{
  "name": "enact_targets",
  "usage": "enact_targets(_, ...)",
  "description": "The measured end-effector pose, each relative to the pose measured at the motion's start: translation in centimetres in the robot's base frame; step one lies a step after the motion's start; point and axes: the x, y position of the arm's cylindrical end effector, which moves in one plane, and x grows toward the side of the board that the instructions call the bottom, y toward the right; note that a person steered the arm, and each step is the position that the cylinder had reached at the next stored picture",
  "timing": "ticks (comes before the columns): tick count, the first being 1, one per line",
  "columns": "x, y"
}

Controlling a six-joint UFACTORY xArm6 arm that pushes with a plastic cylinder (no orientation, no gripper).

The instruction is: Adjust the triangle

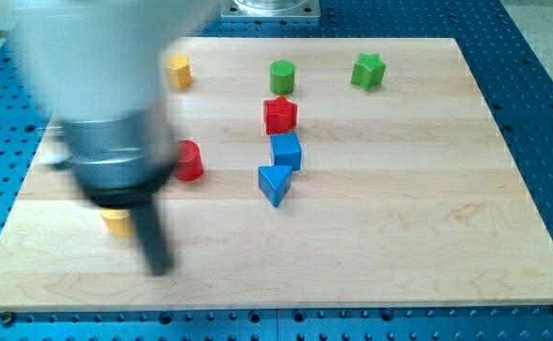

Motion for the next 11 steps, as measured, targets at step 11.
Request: enact_targets(11, -8.2, 18.9)
